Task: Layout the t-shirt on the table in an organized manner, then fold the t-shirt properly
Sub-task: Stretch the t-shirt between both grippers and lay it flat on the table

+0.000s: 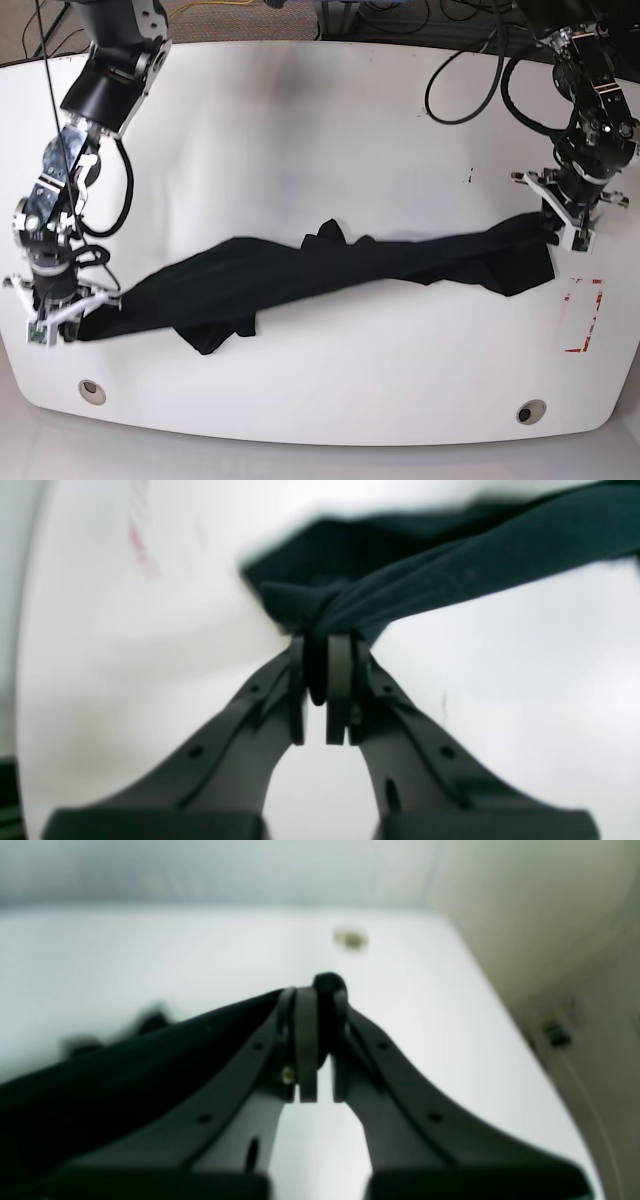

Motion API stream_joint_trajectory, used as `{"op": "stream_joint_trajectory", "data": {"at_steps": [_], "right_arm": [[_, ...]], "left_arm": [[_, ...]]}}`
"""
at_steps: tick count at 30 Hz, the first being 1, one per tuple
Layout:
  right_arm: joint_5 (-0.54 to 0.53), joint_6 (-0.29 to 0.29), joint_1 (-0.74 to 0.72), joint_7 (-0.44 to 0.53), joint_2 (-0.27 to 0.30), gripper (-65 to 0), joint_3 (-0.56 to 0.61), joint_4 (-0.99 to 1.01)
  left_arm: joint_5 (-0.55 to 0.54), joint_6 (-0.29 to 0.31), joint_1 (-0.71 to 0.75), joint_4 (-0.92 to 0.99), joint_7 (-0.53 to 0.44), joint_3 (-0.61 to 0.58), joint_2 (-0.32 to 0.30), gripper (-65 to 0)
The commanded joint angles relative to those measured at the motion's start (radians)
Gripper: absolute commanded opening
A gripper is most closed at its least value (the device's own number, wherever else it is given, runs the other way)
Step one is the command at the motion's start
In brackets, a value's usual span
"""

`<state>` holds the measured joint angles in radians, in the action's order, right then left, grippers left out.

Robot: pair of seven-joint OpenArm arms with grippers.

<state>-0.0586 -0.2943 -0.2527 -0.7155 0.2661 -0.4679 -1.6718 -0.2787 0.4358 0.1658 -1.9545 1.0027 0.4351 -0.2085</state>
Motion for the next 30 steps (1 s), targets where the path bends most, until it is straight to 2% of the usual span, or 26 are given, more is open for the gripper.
{"op": "stream_joint_trajectory", "data": {"at_steps": [1,11,21,26,30], "right_arm": [[-0.007,-0.015,0.042,0.041,-0.014,-64.8,-0.038,-0.047],[-0.007,-0.099,0.260,0.043,-0.106,-64.8,-0.140,-0.078],[-0.005,-0.136,0.379,0.053,-0.173,-64.8,-0.203,-0.089],[-0.005,-0.136,0.421,0.075,-0.201,-64.8,-0.237,-0.090],[-0.005,-0.136,0.450,0.076,-0.209,-64.8,-0.243,-0.090]], "left_arm": [[0.003,-0.007,0.056,-0.016,-0.066,0.008,-0.013,-65.0],[0.006,-0.007,0.219,-0.015,-0.095,0.008,-0.013,-65.0],[0.005,-0.007,0.294,-0.013,-0.095,0.018,-0.033,-65.0],[0.006,-0.007,0.314,-0.013,-0.095,0.021,-0.033,-65.0],[0.006,-0.007,0.332,-0.013,-0.095,0.021,-0.059,-65.0]]}}
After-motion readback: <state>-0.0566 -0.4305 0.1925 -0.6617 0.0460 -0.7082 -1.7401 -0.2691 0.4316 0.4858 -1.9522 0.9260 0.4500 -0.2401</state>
